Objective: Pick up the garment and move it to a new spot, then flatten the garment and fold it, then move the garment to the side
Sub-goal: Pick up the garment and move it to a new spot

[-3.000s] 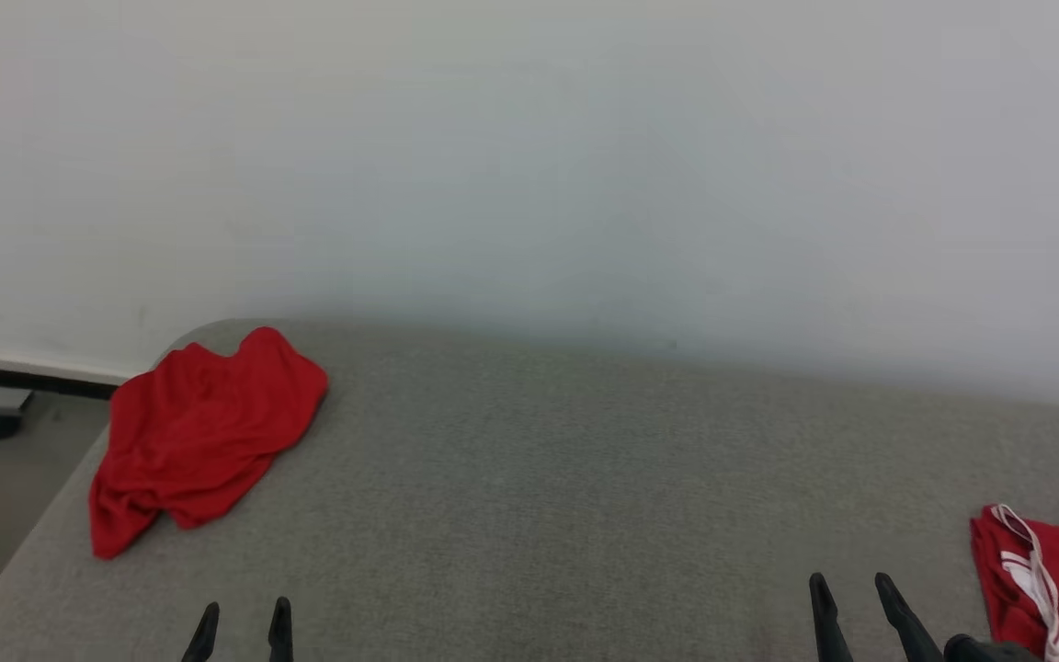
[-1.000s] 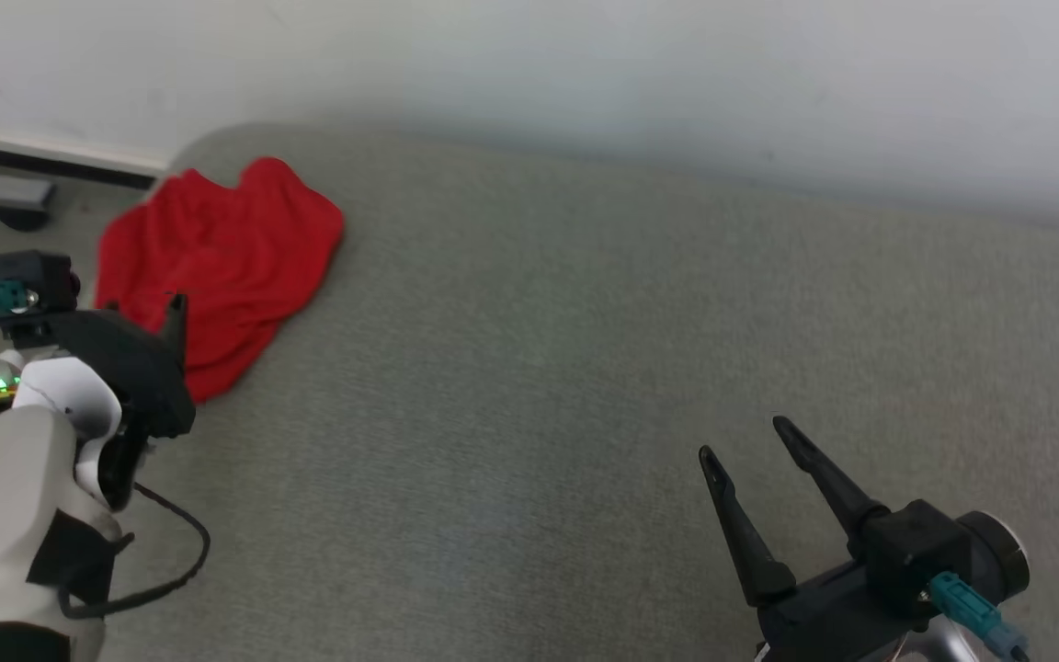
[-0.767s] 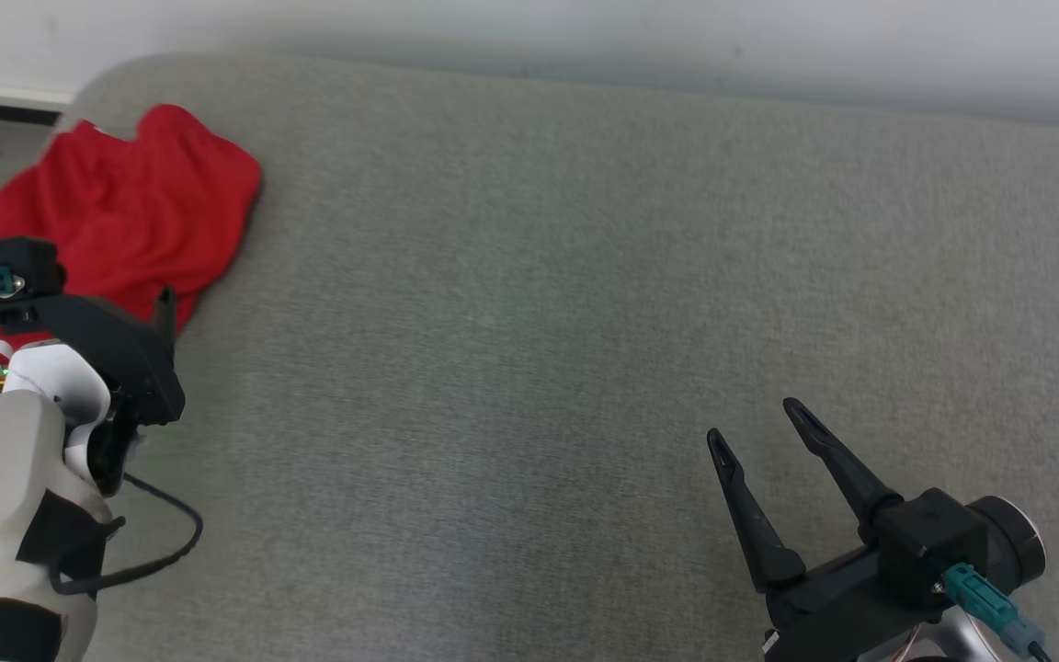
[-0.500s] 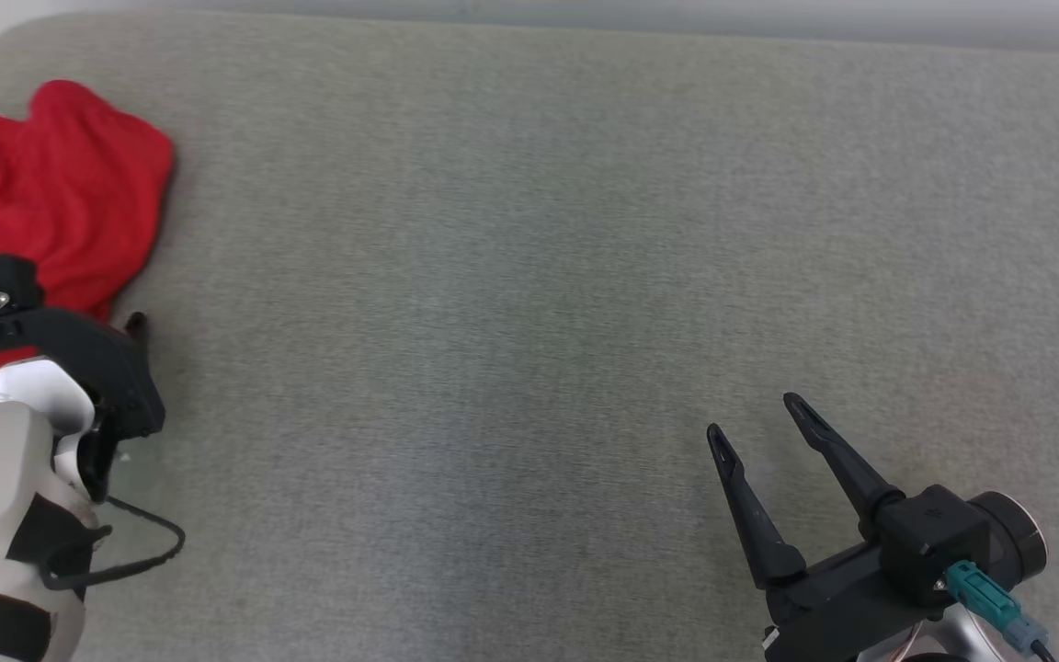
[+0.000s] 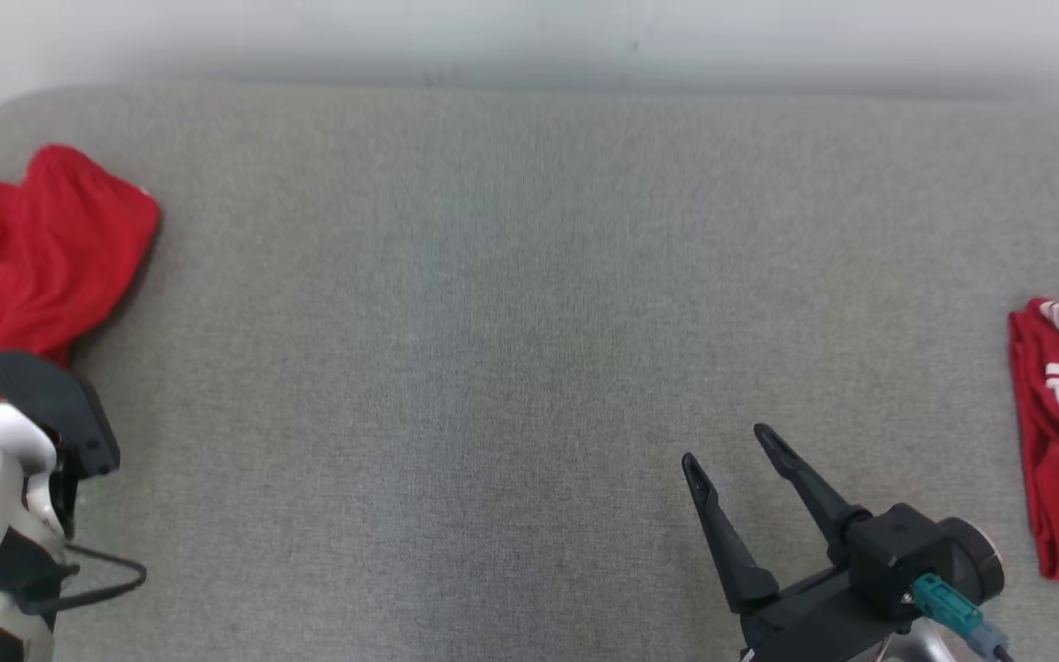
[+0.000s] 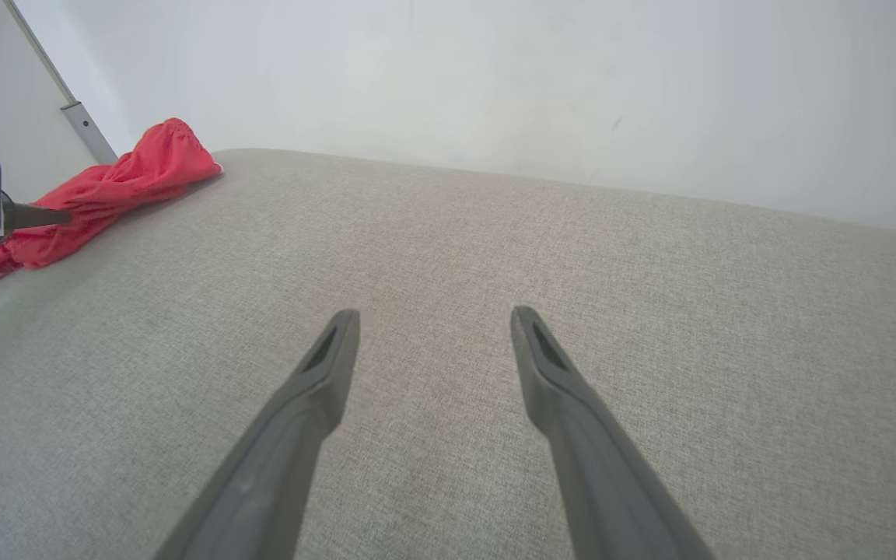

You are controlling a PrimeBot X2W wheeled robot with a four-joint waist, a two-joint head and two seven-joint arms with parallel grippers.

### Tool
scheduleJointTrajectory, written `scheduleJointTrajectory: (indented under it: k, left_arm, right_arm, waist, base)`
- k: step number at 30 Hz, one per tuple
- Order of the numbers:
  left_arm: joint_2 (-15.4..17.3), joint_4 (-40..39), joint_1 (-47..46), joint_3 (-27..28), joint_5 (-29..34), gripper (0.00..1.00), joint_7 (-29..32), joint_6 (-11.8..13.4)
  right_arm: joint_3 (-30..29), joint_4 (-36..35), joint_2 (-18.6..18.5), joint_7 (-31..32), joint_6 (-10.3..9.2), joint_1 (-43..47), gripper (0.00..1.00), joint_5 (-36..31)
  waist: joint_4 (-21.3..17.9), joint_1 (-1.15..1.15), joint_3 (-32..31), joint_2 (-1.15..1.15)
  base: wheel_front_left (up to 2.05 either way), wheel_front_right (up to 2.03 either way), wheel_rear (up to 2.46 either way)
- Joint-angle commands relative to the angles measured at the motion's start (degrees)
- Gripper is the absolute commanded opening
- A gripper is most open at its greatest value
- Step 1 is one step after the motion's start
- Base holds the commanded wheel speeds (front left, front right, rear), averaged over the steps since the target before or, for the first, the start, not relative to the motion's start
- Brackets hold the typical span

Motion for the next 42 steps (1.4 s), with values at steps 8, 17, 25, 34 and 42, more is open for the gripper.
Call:
scheduleJointTrajectory:
  k: [8, 17, 25, 34, 42]
  left_arm:
    - [-1.6, 0.3, 2.5, -3.4, 2.0, 0.00, -1.3, -2.6]
    - [-6.2, -3.2, -1.7, -5.2, 1.7, 0.00, -2.7, -5.5]
    - [-12.0, -9.9, -4.4, -5.9, -0.5, 0.00, -4.9, -8.1]
    - [-16.6, -21.7, -2.2, -7.0, -7.3, 0.00, -3.8, -9.4]
    - [-17.5, -33.5, 7.6, -11.9, -16.0, 0.00, 1.8, -9.2]
  right_arm:
    - [0.0, 5.4, 2.1, -3.2, -0.11, 2.9, 1.00, 2.5]
    - [-2.1, 7.0, 3.5, -5.4, -0.11, 3.6, 1.00, 3.1]
    - [-5.3, 7.0, 3.8, -6.0, -0.11, 4.2, 1.00, 2.0]
    - [-7.5, 6.1, 3.9, -5.8, -0.11, 5.1, 1.00, 1.4]
    - [-8.1, 5.6, 4.0, -6.0, -0.11, 5.4, 1.00, 2.4]
  waist:
    - [0.0, 0.00, -16.0, -0.01]
    - [-1.6, 0.00, -22.4, -0.01]
    - [-6.8, 0.00, -24.1, -0.01]
    - [-12.4, 0.00, -23.9, -0.01]
    - [-15.4, 0.00, -22.7, -0.01]
  base:
    - [0.00, 0.00, 0.00]
    - [0.00, 0.00, 0.00]
    - [0.00, 0.00, 0.00]
    - [0.00, 0.00, 0.00]
    - [0.00, 0.00, 0.00]
